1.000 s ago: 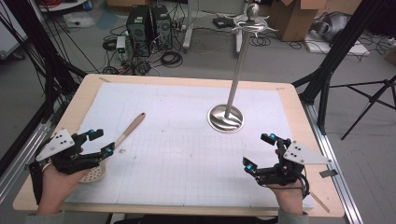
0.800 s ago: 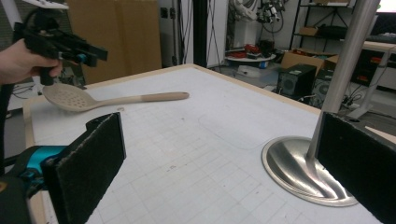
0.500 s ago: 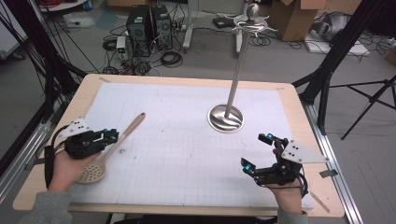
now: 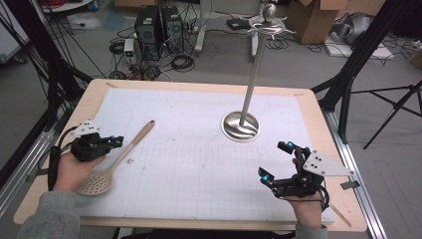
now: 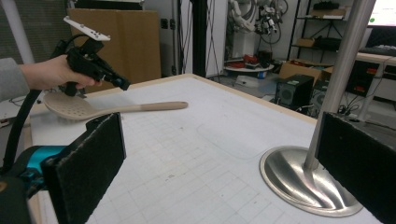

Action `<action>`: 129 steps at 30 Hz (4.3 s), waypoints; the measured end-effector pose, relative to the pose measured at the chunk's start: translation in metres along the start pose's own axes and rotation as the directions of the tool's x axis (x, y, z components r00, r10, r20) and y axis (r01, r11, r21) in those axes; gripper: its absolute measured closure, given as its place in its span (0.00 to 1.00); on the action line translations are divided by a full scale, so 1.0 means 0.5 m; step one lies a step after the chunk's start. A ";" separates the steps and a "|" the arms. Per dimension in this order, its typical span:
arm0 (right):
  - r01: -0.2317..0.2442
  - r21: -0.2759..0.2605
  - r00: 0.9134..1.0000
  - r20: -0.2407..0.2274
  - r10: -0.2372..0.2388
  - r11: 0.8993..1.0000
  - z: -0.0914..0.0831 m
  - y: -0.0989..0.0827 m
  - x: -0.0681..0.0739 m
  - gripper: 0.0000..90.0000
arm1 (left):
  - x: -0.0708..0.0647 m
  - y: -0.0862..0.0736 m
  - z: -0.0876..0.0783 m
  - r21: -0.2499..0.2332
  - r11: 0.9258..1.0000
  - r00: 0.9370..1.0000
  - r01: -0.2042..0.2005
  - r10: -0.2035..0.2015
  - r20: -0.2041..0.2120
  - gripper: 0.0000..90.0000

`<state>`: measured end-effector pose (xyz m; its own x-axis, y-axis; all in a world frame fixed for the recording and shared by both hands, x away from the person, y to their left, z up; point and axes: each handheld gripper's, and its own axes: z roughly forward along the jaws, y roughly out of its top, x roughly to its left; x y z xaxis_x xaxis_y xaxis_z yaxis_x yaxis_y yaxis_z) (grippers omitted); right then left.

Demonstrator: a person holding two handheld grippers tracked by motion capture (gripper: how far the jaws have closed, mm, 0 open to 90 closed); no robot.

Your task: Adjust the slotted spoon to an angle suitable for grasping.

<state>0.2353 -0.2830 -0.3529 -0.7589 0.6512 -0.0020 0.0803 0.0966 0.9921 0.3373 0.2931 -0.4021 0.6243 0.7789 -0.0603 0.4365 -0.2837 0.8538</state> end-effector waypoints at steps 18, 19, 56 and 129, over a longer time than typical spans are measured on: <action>0.012 0.011 0.999 -0.034 -0.012 1.000 0.011 0.003 0.008 0.01 | 0.012 -0.005 0.050 0.081 0.996 0.998 -0.023 0.027 -0.050 0.99; 0.012 0.011 0.999 -0.033 -0.011 1.000 0.012 0.003 0.009 0.01 | 0.012 -0.005 0.053 0.086 0.996 0.998 -0.022 0.027 -0.052 0.99; 0.006 0.000 0.999 -0.048 -0.006 1.000 0.007 0.005 0.011 0.01 | 0.009 -0.017 0.102 0.191 0.981 0.999 -0.044 0.046 -0.003 0.99; 0.009 0.018 0.998 -0.057 -0.008 1.000 0.019 0.002 0.013 0.01 | -0.057 0.023 0.076 0.125 0.952 0.949 -0.280 0.255 0.185 0.99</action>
<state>0.2364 -0.2716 -0.3531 -0.7950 0.6066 -0.0027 0.0852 0.1161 0.9896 0.3490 0.2467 -0.4103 0.8235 0.5635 0.0651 0.3217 -0.5585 0.7646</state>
